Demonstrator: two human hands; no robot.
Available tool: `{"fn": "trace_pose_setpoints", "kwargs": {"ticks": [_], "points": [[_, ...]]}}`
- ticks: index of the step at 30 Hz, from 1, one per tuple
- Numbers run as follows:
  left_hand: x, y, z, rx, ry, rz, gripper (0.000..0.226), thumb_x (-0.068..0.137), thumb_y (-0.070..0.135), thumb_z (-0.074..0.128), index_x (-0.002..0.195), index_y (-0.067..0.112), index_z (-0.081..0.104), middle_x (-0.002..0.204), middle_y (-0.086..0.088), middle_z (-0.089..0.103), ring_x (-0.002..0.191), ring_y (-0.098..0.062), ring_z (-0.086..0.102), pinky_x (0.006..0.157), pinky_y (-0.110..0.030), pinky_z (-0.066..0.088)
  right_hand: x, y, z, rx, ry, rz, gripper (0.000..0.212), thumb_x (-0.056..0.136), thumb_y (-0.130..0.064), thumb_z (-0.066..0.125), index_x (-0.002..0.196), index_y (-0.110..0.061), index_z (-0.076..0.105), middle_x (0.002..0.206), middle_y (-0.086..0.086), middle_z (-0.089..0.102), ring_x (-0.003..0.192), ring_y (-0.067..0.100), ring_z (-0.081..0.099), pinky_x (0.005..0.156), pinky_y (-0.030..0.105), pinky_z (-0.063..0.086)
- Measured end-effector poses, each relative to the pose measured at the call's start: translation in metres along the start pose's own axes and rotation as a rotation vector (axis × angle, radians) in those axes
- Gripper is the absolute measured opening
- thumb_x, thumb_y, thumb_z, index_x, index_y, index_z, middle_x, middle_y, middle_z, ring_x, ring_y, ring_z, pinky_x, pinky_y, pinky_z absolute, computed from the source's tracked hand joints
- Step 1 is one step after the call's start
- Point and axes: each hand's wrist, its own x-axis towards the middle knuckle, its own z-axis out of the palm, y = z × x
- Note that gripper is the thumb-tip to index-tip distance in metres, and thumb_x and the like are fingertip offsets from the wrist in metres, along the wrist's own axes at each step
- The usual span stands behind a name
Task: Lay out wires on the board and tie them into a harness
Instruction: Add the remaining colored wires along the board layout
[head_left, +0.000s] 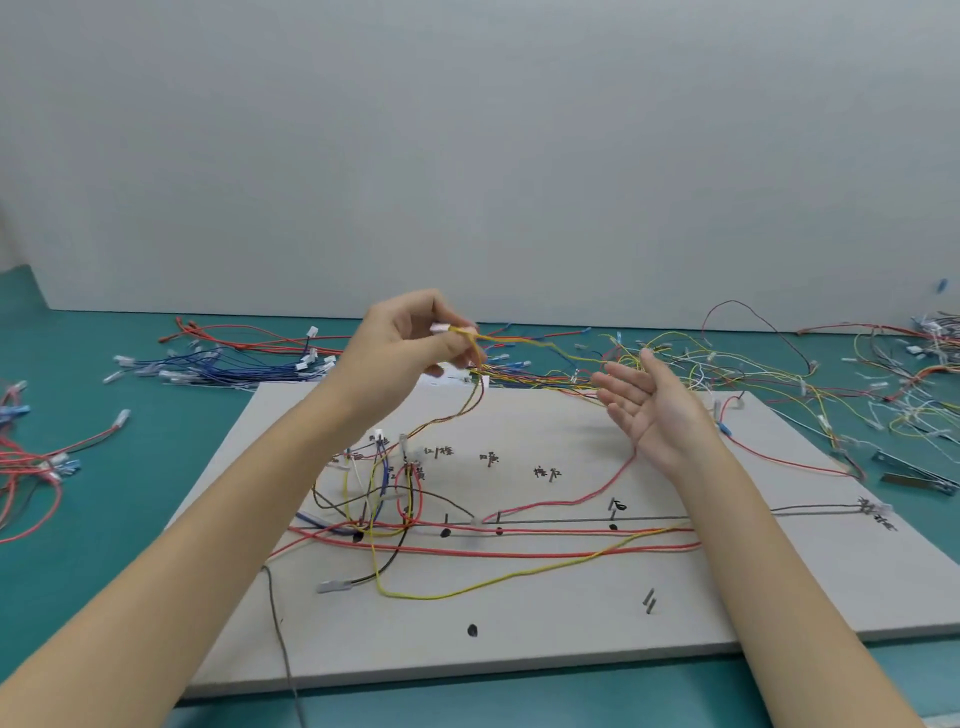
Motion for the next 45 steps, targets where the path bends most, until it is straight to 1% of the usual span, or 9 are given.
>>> {"fn": "trace_pose_setpoints", "kwargs": {"ticks": [7, 13, 17, 20, 29, 34, 38, 41, 45], "points": [[-0.027, -0.001, -0.025, -0.092, -0.363, -0.158, 0.024, 0.072, 0.005, 0.063, 0.087, 0.015, 0.08, 0.077, -0.012, 0.072, 0.073, -0.019, 0.065, 0.068, -0.021, 0.053, 0.006, 0.01, 0.003, -0.103, 0.016, 0.052, 0.025, 0.097, -0.029, 0.055, 0.097, -0.006, 0.063, 0.077, 0.004, 0.072, 0.05, 0.009, 0.065, 0.041, 0.015, 0.047], [-0.04, -0.005, -0.03, 0.191, -0.835, -0.315, 0.023, 0.08, 0.015, 0.07, 0.1, 0.025, 0.075, 0.101, 0.001, 0.074, 0.102, -0.013, 0.068, 0.079, -0.015, 0.049, 0.001, 0.011, 0.005, -0.26, 0.091, -0.168, 0.022, 0.096, -0.006, 0.054, 0.116, 0.0, 0.061, 0.086, 0.007, 0.069, 0.032, 0.006, 0.046, 0.032, 0.014, 0.032], [-0.028, -0.007, -0.011, 0.194, -0.404, -0.204, 0.018, 0.083, 0.037, 0.072, 0.1, 0.031, 0.074, 0.107, 0.016, 0.072, 0.102, 0.002, 0.064, 0.082, -0.013, 0.05, -0.008, 0.018, 0.012, -0.471, 0.051, -0.301, 0.022, 0.092, 0.003, 0.055, 0.105, -0.009, 0.069, 0.1, 0.007, 0.069, 0.035, 0.009, 0.053, 0.029, 0.016, 0.033], [-0.012, -0.018, 0.014, 0.034, -0.149, -0.241, 0.023, 0.089, 0.036, 0.065, 0.102, 0.019, 0.074, 0.103, 0.005, 0.074, 0.101, -0.008, 0.066, 0.085, -0.028, 0.052, -0.012, 0.023, 0.018, -0.602, -0.021, -0.375, 0.025, 0.093, 0.003, 0.056, 0.108, -0.009, 0.072, 0.096, 0.007, 0.07, 0.045, 0.01, 0.056, 0.033, 0.02, 0.039], [0.01, -0.066, 0.091, 0.07, -0.12, -0.232, 0.017, 0.095, 0.023, 0.058, 0.096, 0.015, 0.073, 0.078, 0.005, 0.066, 0.07, -0.003, 0.056, 0.072, -0.023, 0.045, -0.027, 0.029, 0.024, -0.972, -0.267, -0.375, 0.024, 0.087, 0.002, 0.059, 0.08, -0.01, 0.077, 0.057, -0.012, 0.061, 0.049, 0.008, 0.05, 0.044, 0.015, 0.036], [0.016, -0.073, 0.107, 0.151, 0.003, -0.181, 0.013, 0.089, 0.02, 0.065, 0.082, 0.012, 0.074, 0.066, 0.003, 0.064, 0.05, 0.004, 0.052, 0.052, -0.01, 0.039, -0.03, 0.035, 0.022, -1.061, -0.3, -0.344, 0.023, 0.085, 0.004, 0.06, 0.065, -0.002, 0.068, 0.051, 0.0, 0.045, 0.047, 0.008, 0.035, 0.048, 0.023, 0.03], [0.025, -0.071, 0.104, 0.163, -0.072, -0.208, 0.018, 0.091, 0.016, 0.064, 0.078, 0.006, 0.071, 0.07, -0.002, 0.065, 0.069, -0.015, 0.058, 0.073, -0.033, 0.051, -0.034, 0.032, 0.021, -1.036, -0.333, -0.289, 0.023, 0.085, 0.006, 0.055, 0.074, -0.001, 0.073, 0.05, 0.0, 0.05, 0.044, 0.009, 0.039, 0.045, 0.019, 0.033], [0.026, -0.073, 0.103, 0.189, -0.041, -0.215, 0.018, 0.094, 0.019, 0.058, 0.079, 0.012, 0.064, 0.074, 0.001, 0.064, 0.073, -0.016, 0.057, 0.075, -0.035, 0.048, -0.035, 0.023, 0.016, -0.844, -0.178, -0.308, 0.036, 0.083, 0.008, 0.046, 0.074, -0.011, 0.075, 0.059, -0.005, 0.067, 0.042, 0.008, 0.051, 0.041, 0.019, 0.042], [0.024, -0.076, 0.099, 0.133, -0.001, -0.255, 0.017, 0.098, 0.02, 0.052, 0.082, 0.016, 0.059, 0.074, 0.003, 0.064, 0.073, -0.015, 0.058, 0.072, -0.031, 0.047, -0.026, 0.009, -0.002, -0.683, 0.203, -0.492, 0.024, 0.082, 0.007, 0.048, 0.082, -0.004, 0.07, 0.068, 0.003, 0.064, 0.041, 0.006, 0.053, 0.039, 0.021, 0.043]]}}
